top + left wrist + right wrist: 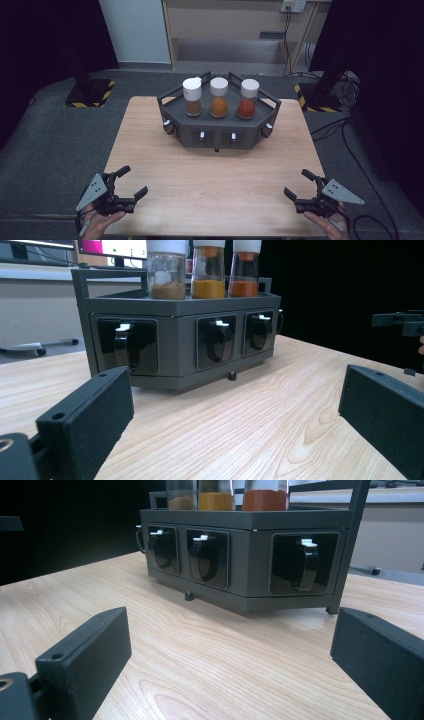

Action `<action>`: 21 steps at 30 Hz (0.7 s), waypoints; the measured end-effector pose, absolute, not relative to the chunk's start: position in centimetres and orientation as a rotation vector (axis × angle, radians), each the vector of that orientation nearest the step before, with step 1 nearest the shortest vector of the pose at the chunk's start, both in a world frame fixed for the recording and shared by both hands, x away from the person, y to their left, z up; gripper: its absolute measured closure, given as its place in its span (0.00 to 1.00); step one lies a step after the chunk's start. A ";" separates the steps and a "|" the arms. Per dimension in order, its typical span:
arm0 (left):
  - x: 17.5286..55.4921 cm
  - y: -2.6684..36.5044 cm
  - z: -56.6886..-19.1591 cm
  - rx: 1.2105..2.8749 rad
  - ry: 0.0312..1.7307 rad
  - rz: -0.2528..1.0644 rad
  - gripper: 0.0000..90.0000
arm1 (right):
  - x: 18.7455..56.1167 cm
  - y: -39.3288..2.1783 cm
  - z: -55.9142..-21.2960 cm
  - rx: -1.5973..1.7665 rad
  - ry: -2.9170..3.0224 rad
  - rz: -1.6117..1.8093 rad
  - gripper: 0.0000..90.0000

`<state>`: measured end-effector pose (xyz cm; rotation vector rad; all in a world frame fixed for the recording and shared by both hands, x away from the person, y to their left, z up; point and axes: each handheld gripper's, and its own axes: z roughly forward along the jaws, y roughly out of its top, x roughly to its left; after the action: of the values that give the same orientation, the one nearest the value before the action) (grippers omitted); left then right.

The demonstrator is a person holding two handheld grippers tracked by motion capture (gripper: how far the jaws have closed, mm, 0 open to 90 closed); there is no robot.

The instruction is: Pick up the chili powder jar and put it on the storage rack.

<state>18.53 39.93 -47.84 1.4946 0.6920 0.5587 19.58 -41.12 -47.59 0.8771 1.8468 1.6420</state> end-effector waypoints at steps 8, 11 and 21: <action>18.6 39.9 -47.8 1.503 0.695 0.560 0.00 | 19.7 -41.1 -47.6 0.874 1.855 1.642 0.03; 18.6 39.9 -47.8 1.505 0.691 0.560 0.00 | 19.7 -41.0 -47.6 0.869 1.858 1.643 0.03; 18.6 39.9 -47.8 1.512 0.680 0.550 0.01 | 19.7 -41.1 -47.6 0.852 1.856 1.658 0.03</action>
<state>18.64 39.90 -47.75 1.5120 0.6797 0.5498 19.66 -41.08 -47.61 0.8520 1.8563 1.6581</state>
